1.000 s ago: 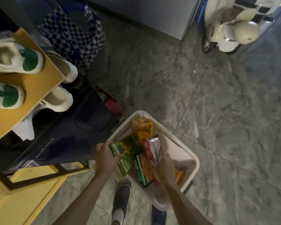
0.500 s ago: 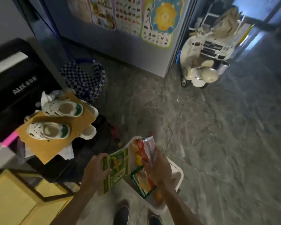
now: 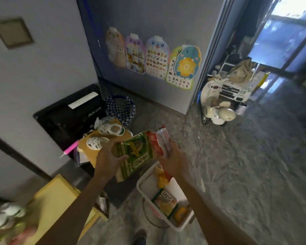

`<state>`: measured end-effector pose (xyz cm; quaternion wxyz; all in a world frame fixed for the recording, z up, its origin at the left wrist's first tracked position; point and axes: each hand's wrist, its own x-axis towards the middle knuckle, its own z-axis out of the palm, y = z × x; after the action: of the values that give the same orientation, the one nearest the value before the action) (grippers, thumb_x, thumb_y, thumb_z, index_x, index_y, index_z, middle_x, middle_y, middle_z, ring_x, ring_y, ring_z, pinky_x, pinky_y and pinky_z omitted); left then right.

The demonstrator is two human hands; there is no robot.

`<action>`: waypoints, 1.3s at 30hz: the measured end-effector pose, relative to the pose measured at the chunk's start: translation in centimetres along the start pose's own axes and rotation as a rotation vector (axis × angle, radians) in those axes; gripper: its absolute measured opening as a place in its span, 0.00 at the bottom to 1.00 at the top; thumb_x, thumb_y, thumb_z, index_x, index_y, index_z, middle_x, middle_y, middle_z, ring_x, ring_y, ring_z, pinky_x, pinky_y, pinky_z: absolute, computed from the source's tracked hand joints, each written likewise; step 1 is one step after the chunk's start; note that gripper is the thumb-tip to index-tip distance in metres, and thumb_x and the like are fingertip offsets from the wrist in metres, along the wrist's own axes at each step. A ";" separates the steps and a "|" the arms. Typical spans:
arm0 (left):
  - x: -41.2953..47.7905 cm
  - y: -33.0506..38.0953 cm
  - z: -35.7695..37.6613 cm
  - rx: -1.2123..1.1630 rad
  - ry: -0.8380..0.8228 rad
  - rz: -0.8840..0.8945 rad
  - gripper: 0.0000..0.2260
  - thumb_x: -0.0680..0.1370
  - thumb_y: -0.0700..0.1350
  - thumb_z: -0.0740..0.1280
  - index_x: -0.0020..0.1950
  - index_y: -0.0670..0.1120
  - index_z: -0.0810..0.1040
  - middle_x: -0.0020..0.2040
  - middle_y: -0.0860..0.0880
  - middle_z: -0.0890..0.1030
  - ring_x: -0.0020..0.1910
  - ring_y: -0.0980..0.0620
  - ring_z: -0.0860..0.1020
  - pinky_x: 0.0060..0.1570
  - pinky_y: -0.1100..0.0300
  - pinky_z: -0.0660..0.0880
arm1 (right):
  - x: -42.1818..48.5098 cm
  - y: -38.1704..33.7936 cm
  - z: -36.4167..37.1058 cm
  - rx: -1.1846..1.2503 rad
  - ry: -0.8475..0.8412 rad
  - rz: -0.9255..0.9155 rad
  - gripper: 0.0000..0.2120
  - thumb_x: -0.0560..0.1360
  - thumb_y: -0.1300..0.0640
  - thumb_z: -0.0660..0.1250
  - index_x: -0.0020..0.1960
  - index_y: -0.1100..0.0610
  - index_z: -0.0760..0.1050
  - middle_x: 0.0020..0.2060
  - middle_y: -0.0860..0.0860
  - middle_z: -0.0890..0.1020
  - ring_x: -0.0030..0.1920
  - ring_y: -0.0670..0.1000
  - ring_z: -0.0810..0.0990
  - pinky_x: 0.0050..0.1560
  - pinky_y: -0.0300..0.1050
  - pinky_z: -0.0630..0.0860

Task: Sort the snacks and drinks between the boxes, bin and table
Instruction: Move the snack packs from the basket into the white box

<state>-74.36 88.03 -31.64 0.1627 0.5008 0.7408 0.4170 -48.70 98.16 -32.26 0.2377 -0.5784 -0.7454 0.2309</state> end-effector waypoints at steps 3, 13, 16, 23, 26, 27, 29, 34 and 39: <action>-2.8 0.8 -3.5 -0.004 0.078 0.010 0.27 0.70 0.51 0.83 0.65 0.63 0.75 0.64 0.55 0.79 0.63 0.51 0.79 0.62 0.45 0.78 | -0.9 -2.4 -0.7 0.092 -0.004 -0.086 0.46 0.72 0.25 0.69 0.83 0.47 0.63 0.72 0.51 0.78 0.67 0.55 0.80 0.66 0.57 0.79; -17.9 1.5 -17.6 0.031 0.406 -0.228 0.24 0.74 0.44 0.80 0.61 0.65 0.75 0.58 0.57 0.82 0.57 0.53 0.83 0.53 0.45 0.85 | -10.5 -12.8 2.3 0.243 -0.135 -0.430 0.45 0.72 0.27 0.73 0.82 0.43 0.62 0.68 0.46 0.80 0.66 0.48 0.81 0.62 0.49 0.81; -22.7 0.6 -22.3 0.095 0.512 -0.261 0.25 0.72 0.43 0.82 0.61 0.62 0.75 0.57 0.56 0.82 0.55 0.53 0.83 0.53 0.46 0.85 | -14.2 -17.1 4.0 0.307 -0.191 -0.525 0.43 0.71 0.35 0.79 0.79 0.47 0.66 0.67 0.46 0.81 0.65 0.46 0.80 0.60 0.43 0.79; -35.2 -4.2 -32.5 0.235 0.820 -0.406 0.25 0.71 0.41 0.82 0.61 0.56 0.76 0.55 0.52 0.77 0.51 0.50 0.78 0.51 0.47 0.80 | -23.8 -28.2 10.3 0.384 -0.381 -0.696 0.37 0.70 0.33 0.78 0.74 0.43 0.71 0.60 0.44 0.84 0.56 0.45 0.85 0.51 0.46 0.86; -40.4 -7.4 -37.0 0.245 0.863 -0.468 0.25 0.73 0.41 0.81 0.62 0.59 0.75 0.57 0.52 0.77 0.53 0.52 0.78 0.51 0.48 0.81 | -28.9 -32.8 13.9 0.381 -0.432 -0.754 0.38 0.71 0.31 0.77 0.76 0.42 0.69 0.61 0.43 0.84 0.55 0.45 0.86 0.49 0.46 0.87; -41.9 -8.6 -38.5 0.252 0.877 -0.480 0.25 0.73 0.42 0.81 0.62 0.60 0.75 0.58 0.52 0.78 0.53 0.51 0.78 0.50 0.50 0.80 | -30.7 -34.3 15.1 0.382 -0.448 -0.771 0.39 0.71 0.31 0.77 0.77 0.42 0.68 0.63 0.43 0.84 0.56 0.45 0.86 0.49 0.46 0.87; -44.5 -10.9 -41.1 0.259 0.899 -0.504 0.26 0.72 0.42 0.82 0.61 0.61 0.74 0.59 0.52 0.78 0.53 0.49 0.80 0.47 0.52 0.79 | -34.1 -36.8 18.0 0.365 -0.486 -0.768 0.42 0.70 0.27 0.75 0.79 0.40 0.65 0.65 0.43 0.82 0.58 0.47 0.85 0.50 0.49 0.87; -49.7 -17.0 -47.7 0.255 0.928 -0.562 0.28 0.71 0.42 0.82 0.60 0.64 0.73 0.59 0.52 0.79 0.54 0.48 0.79 0.48 0.49 0.81 | -41.5 -43.7 23.5 0.331 -0.608 -0.720 0.43 0.71 0.29 0.76 0.80 0.40 0.65 0.65 0.46 0.83 0.58 0.51 0.86 0.50 0.47 0.84; -52.2 -22.0 -51.2 0.243 0.931 -0.647 0.26 0.71 0.41 0.82 0.63 0.56 0.76 0.60 0.52 0.79 0.53 0.48 0.79 0.46 0.51 0.80 | -46.2 -48.1 28.7 0.303 -0.646 -0.696 0.41 0.71 0.30 0.77 0.78 0.41 0.67 0.65 0.46 0.82 0.60 0.52 0.85 0.54 0.52 0.86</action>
<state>-98.22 15.62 -27.33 -0.1196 0.0280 0.8923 0.4344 -92.64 40.47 -28.92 0.1386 -0.1533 -0.8879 0.4110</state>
